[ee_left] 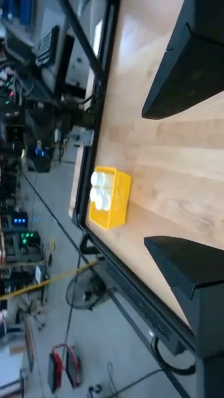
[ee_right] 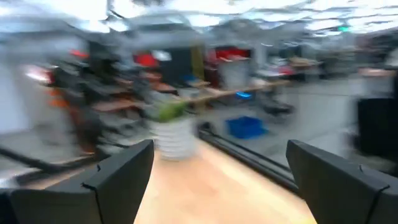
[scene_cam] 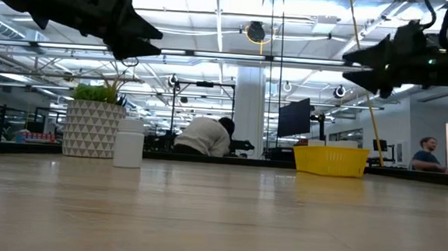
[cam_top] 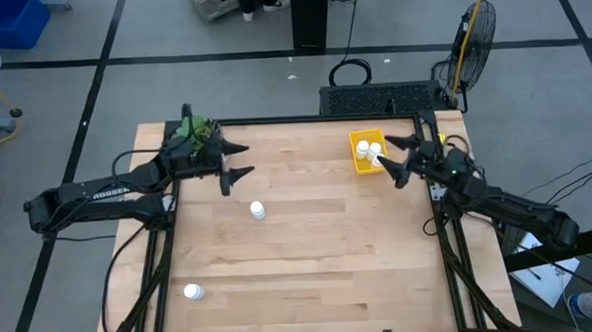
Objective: Pick and place pill bottles into a basket
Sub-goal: Put the top white medicine bottle into the yellow bin
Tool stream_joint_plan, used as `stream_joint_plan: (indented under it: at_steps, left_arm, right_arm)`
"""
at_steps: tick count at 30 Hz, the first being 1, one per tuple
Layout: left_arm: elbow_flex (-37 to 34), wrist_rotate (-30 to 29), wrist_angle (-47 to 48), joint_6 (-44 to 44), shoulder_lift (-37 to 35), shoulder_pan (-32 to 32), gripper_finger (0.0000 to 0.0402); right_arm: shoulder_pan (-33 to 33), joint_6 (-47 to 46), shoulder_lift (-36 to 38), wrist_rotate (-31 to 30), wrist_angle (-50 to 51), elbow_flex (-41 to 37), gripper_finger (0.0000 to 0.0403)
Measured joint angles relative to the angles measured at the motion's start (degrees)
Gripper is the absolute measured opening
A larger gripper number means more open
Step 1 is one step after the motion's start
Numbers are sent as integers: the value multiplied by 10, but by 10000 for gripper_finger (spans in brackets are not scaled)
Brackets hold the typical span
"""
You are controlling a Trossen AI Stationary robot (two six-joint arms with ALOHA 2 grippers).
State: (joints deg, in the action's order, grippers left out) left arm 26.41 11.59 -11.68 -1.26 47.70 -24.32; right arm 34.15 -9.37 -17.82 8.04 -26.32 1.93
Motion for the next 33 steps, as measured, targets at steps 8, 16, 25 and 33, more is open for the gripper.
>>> stream_joint_plan:
  at_steps: [8,16,25,33]
  left_arm:
    - [0,-50,-1,-22,0,0,317]
    - [0,-77,23,-23,0,0,328]
    - [0,-77,51,-52,0,0,322]
    - [0,-53,93,-57,0,0,319]
  right_arm:
    - [-3,26,1,-124,101,-1,361]
    - [-27,37,12,-128,89,-2,361]
    - [-29,52,101,-171,107,-2,361]
    - [-29,44,150,-169,147,-2,361]
